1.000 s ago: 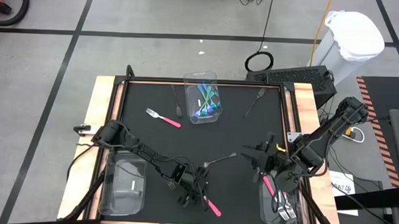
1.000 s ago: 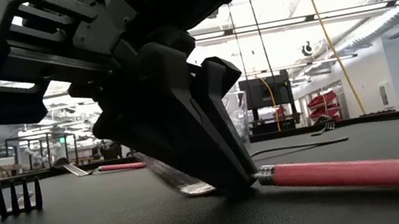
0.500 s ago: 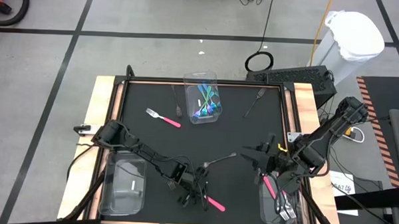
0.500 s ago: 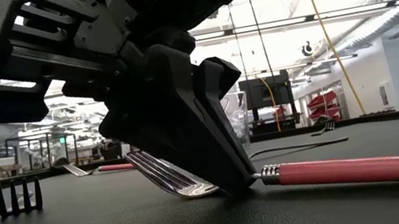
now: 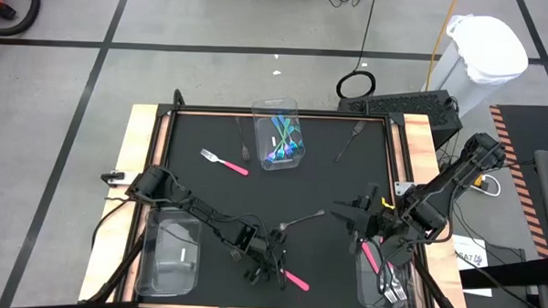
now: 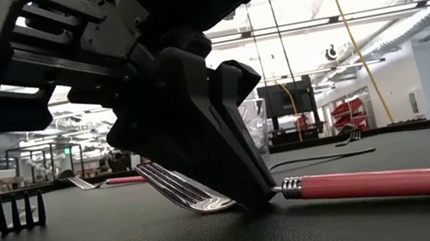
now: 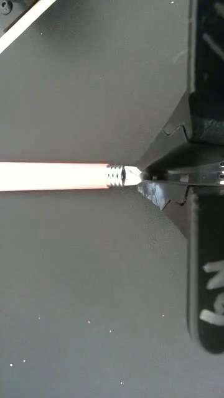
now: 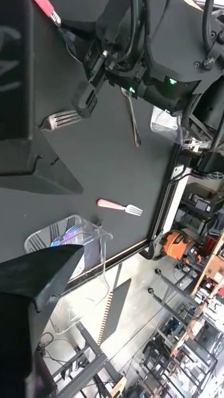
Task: Sort silverware by color (type)
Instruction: Put the pink fork into the bottom right transparent bin
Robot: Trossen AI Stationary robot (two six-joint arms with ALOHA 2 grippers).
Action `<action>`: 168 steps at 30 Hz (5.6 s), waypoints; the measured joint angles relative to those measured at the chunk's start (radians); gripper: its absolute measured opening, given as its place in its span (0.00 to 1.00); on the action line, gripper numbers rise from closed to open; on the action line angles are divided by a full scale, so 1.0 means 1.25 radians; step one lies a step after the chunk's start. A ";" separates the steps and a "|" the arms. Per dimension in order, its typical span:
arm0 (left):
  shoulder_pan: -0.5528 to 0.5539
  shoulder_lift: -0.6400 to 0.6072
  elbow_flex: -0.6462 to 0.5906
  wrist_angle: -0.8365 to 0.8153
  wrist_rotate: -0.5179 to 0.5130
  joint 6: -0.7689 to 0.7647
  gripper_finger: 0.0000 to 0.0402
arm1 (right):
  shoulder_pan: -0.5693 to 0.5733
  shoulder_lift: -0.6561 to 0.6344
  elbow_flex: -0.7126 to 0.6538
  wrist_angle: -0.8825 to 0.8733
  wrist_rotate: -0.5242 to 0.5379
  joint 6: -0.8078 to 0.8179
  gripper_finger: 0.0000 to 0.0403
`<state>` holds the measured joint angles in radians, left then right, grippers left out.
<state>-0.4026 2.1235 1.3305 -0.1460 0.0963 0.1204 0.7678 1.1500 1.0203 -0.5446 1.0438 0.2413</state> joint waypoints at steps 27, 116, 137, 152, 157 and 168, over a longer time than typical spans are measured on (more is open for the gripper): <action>-0.024 -0.074 0.021 -0.100 -0.228 0.020 0.06 | -0.003 0.000 0.000 0.002 0.005 -0.003 0.34; -0.128 -0.295 0.022 0.154 -1.166 0.340 0.06 | -0.351 0.000 -0.446 1.307 -0.630 -0.329 0.61; -0.079 -0.287 0.022 0.191 -1.088 0.327 0.06 | -0.357 0.001 -0.446 1.388 -0.603 -0.219 0.58; -0.065 -0.287 0.022 0.194 -1.085 0.290 0.06 | -0.389 0.001 -0.446 1.384 -0.605 -0.160 0.46; -0.064 -0.281 0.022 0.197 -1.084 0.264 0.06 | -0.389 0.001 -0.446 1.384 -0.605 -0.162 0.43; -0.038 -0.235 0.022 0.228 -1.079 0.293 0.06 | -0.390 0.001 -0.446 1.384 -0.601 -0.166 0.40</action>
<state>-0.4499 1.8297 1.3579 0.1384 -1.2523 0.4862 0.2802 1.1507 0.4625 1.1850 0.2920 0.0334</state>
